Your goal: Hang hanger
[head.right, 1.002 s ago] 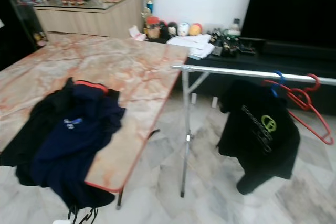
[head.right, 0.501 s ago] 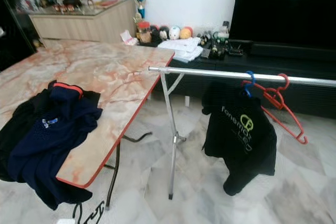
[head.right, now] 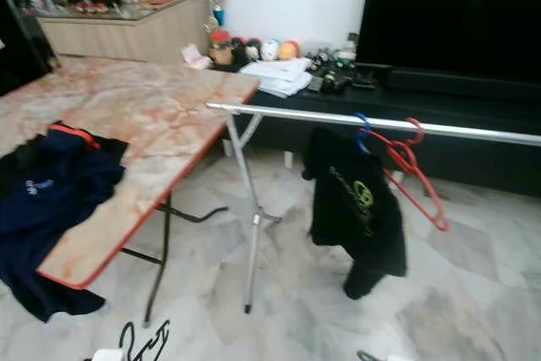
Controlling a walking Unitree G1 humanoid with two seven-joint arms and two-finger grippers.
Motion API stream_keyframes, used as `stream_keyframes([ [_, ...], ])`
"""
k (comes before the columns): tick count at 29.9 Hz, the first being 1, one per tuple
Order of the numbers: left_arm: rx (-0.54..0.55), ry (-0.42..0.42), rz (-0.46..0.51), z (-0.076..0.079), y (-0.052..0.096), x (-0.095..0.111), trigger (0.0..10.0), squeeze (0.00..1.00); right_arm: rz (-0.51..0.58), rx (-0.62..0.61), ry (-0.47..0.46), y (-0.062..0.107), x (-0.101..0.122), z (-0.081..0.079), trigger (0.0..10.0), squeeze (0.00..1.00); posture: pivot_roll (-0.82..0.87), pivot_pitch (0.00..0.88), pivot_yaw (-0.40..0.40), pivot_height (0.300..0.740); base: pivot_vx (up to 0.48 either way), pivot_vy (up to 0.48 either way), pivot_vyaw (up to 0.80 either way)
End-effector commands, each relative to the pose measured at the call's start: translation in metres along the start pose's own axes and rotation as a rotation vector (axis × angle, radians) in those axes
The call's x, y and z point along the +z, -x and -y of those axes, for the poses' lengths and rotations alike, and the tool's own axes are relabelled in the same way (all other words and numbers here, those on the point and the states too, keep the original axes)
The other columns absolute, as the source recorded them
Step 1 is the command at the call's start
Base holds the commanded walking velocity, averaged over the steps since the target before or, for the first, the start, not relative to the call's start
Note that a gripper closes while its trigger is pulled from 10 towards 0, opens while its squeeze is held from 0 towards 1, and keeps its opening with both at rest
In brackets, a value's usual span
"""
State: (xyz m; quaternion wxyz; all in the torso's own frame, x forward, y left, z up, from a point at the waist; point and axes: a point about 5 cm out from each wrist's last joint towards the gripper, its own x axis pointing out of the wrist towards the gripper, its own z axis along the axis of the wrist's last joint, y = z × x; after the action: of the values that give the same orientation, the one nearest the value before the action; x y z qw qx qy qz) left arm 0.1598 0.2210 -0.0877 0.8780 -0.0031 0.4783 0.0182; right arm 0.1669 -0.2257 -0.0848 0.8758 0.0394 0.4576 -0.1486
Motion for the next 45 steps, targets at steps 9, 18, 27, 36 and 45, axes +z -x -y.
stream_keyframes([
  [9, -0.007, -0.041, -0.017, -0.002, 0.001, -0.003, 10.0, 0.00, -0.007, 0.005, -0.021, 0.002, -0.009, -0.001, 10.0, 0.00, -0.07, 0.000, 0.089, 0.740, 0.000, -0.309, -0.64],
  [18, 0.006, -0.029, -0.009, -0.005, 0.001, -0.002, 10.0, 0.00, 0.018, 0.021, -0.004, 0.001, -0.002, -0.008, 10.0, 0.00, -0.06, 0.000, 0.080, 0.740, 0.000, -0.310, 0.00],
  [27, 0.010, -0.020, -0.005, -0.005, 0.001, 0.000, 10.0, 0.00, 0.030, 0.018, -0.009, 0.000, 0.003, -0.006, 10.0, 0.00, -0.05, 0.000, 0.067, 0.740, 0.000, -0.310, 0.00],
  [36, 0.007, -0.081, 0.040, -0.006, -0.001, 0.015, 10.0, 0.00, 0.037, 0.019, -0.005, 0.000, 0.006, -0.006, 10.0, 0.00, -0.05, 0.000, 0.062, 0.740, 0.000, -0.104, 0.00],
  [45, -0.032, -0.317, 0.225, -0.004, -0.003, 0.078, 10.0, 0.00, 0.131, 0.042, -0.003, -0.003, 0.035, -0.010, 10.0, 0.00, -0.06, 0.000, 0.064, 0.740, 0.000, 0.000, 0.00],
])
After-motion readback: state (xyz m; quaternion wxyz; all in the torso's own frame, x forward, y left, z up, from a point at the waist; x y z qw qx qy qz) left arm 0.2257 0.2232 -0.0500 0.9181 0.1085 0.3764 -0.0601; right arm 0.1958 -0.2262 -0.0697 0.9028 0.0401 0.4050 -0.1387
